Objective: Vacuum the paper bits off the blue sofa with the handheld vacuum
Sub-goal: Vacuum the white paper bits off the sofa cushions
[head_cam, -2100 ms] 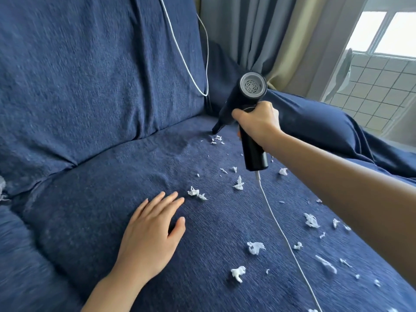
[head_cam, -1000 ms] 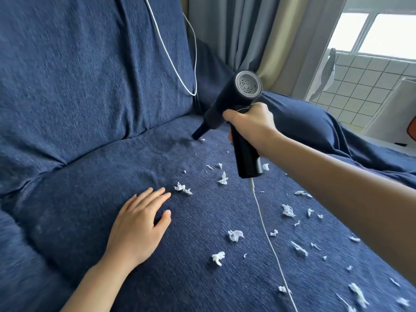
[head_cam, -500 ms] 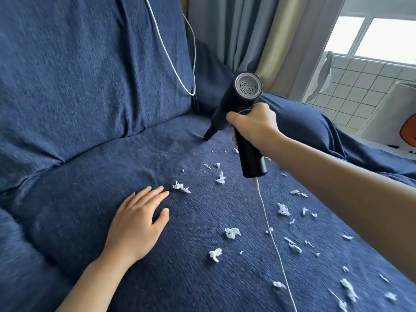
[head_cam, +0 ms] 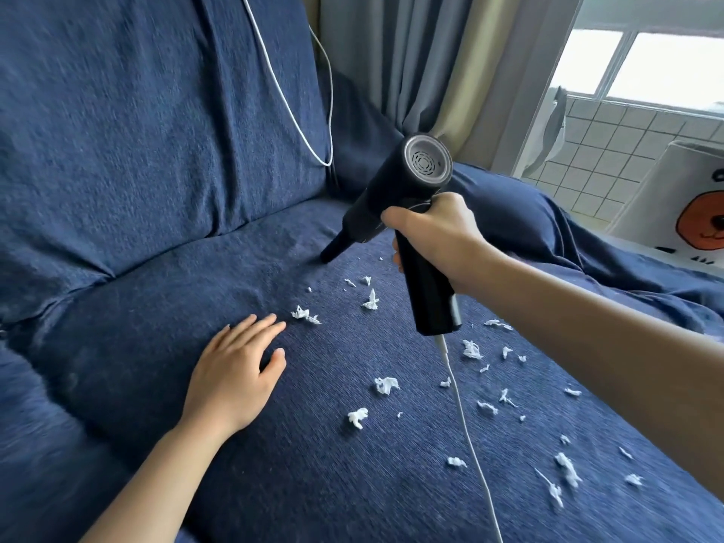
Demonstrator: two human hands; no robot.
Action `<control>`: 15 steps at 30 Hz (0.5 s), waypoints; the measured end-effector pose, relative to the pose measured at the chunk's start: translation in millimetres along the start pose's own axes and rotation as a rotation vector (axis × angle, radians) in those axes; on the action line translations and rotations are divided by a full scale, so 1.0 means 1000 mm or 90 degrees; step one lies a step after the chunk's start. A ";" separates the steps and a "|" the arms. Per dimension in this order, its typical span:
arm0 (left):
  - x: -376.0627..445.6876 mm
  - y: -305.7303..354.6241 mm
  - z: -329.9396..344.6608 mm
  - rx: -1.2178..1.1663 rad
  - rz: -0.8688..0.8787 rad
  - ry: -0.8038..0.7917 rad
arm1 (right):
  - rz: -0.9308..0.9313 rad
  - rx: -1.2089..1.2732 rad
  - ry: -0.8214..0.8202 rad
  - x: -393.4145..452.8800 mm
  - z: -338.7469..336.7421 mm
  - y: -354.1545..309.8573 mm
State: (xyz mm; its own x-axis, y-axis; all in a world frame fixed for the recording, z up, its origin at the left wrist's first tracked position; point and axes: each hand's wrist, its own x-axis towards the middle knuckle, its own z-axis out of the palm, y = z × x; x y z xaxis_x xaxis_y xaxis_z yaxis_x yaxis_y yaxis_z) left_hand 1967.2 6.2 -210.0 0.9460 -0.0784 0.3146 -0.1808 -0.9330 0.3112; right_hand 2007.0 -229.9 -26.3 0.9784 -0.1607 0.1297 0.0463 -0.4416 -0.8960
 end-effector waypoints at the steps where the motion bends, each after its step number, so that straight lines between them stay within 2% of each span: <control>1: -0.001 0.000 -0.001 0.003 0.000 0.002 | -0.001 0.004 -0.003 -0.005 -0.001 0.000; 10: -0.001 0.001 0.000 0.026 -0.001 0.003 | -0.042 -0.113 0.081 -0.014 -0.026 0.011; 15: -0.002 0.002 0.000 0.029 -0.001 0.010 | -0.029 -0.108 0.107 -0.016 -0.035 0.016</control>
State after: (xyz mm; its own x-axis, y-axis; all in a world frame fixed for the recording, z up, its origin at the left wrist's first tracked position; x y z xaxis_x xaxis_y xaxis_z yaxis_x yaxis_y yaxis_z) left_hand 1965.1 4.4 -209.8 0.9419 -0.0711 0.3284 -0.1659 -0.9483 0.2706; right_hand 1985.3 -264.9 -28.0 0.9282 -0.2750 0.2505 0.0417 -0.5921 -0.8048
